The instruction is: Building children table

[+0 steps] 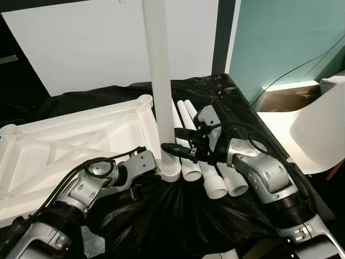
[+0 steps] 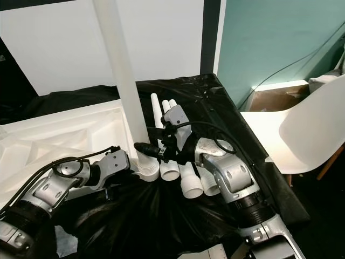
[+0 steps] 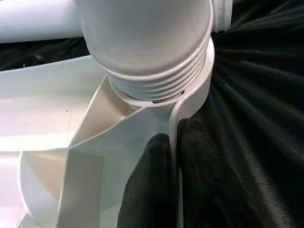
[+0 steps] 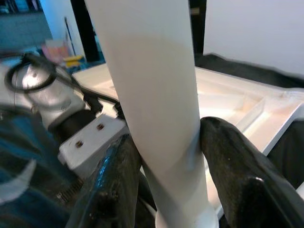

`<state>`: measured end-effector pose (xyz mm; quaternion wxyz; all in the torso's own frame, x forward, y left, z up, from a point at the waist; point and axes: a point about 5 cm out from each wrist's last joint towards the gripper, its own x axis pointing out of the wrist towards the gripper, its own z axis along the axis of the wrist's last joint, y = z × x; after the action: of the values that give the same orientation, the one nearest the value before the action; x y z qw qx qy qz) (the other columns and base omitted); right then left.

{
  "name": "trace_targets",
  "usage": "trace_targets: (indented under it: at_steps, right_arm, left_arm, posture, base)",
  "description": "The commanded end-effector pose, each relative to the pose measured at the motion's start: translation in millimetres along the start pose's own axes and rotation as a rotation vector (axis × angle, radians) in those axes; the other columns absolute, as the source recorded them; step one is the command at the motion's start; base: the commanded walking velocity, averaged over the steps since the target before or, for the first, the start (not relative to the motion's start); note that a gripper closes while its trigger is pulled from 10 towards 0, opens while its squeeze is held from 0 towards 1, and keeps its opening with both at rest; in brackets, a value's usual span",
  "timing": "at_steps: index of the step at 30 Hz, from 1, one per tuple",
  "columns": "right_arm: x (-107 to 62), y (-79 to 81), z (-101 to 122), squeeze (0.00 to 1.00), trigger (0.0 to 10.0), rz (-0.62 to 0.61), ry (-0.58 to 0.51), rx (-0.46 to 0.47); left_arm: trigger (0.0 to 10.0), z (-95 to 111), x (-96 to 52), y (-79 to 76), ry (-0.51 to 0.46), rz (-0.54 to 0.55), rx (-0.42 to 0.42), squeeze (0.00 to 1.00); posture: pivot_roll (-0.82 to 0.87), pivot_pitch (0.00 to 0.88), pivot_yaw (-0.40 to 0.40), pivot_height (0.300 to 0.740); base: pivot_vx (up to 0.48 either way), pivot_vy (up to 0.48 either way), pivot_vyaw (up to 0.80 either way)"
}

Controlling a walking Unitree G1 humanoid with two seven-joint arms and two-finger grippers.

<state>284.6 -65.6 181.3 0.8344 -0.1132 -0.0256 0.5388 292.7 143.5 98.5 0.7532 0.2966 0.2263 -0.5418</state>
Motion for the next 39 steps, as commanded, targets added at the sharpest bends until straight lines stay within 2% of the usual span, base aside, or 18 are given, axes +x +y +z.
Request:
trace_targets:
  at_steps: [1,5,6,17,20,22,23,26,29,30,35,39]
  right_arm:
    - [-0.6,6.6,-14.4,0.0,10.0,0.031,0.065,-0.002]
    - [-6.1,10.5,-24.7,0.0,10.0,0.043,0.102,-0.034]
    - [-6.8,4.2,-24.0,0.0,10.0,0.007,0.102,-0.005]
    - [1.9,-3.3,-15.3,0.0,10.0,-0.042,0.079,0.12]
    - [9.3,-11.5,-8.3,0.0,10.0,-0.061,0.123,0.173]
    - [9.3,-11.5,-8.3,0.0,10.0,-0.061,0.123,0.173]
    - [11.0,-21.0,-5.0,0.0,10.0,-0.097,0.166,0.204]
    - [11.1,-23.8,-4.0,0.0,10.0,-0.107,0.178,0.211]
    - [10.4,-26.1,-2.8,0.0,10.0,-0.106,0.2,0.173]
    - [9.8,-25.1,-2.5,0.0,10.0,-0.087,0.216,0.115]
    - [9.6,-22.6,-2.6,0.0,10.0,-0.07,0.227,0.071]
    - [8.4,-16.3,-6.1,0.0,10.0,-0.078,0.227,-0.043]
  left_arm:
    - [10.0,-40.9,9.4,-11.0,0.178,0.104,-0.1,0.0]
    - [10.0,-40.5,8.6,-9.8,0.168,0.12,-0.107,0.0]
    - [10.0,-42.2,7.3,-10.1,0.168,0.123,-0.11,0.0]
    - [10.0,-43.0,7.0,-6.7,0.168,0.119,-0.103,0.0]
    - [10.0,-42.4,7.0,-6.1,0.166,0.111,-0.097,0.0]
    - [10.0,-42.4,7.0,-6.1,0.166,0.111,-0.097,0.0]
    - [10.0,-42.3,7.2,-5.8,0.166,0.109,-0.096,0.0]
    - [10.0,-42.2,7.3,-5.7,0.165,0.109,-0.096,0.0]
    - [10.0,-42.1,7.6,-5.7,0.162,0.11,-0.097,0.0]
    - [10.0,-42.4,7.8,-6.0,0.16,0.111,-0.098,0.0]
    - [10.0,-43.2,8.0,-6.5,0.159,0.113,-0.1,0.0]
    - [10.0,-46.4,8.0,-9.3,0.157,0.119,-0.108,0.0]
  posture:
    - [0.04,0.0,0.026,0.74]
    - [0.03,0.0,0.026,0.74]
    - [0.02,0.0,0.031,0.74]
    - [0.03,0.0,0.032,0.74]
    - [0.02,0.0,0.033,0.74]
    - [0.02,0.0,0.033,0.74]
    - [0.03,0.0,0.03,0.74]
    - [0.03,0.0,0.03,0.74]
    - [0.03,0.0,0.028,0.74]
    - [0.03,0.0,0.025,0.74]
    - [0.03,0.0,0.022,0.74]
    - [0.03,0.0,0.028,0.74]
  base:
    - [0.0,0.0,0.0]
    - [0.0,0.0,0.0]
    - [0.0,0.0,0.0]
    - [0.0,0.0,0.0]
    - [0.0,0.0,0.0]
    - [0.0,0.0,0.0]
    - [0.0,0.0,0.0]
    - [0.0,0.0,0.0]
    - [0.0,0.0,0.0]
    - [0.0,0.0,0.0]
    - [0.0,0.0,0.0]
    - [0.0,0.0,0.0]
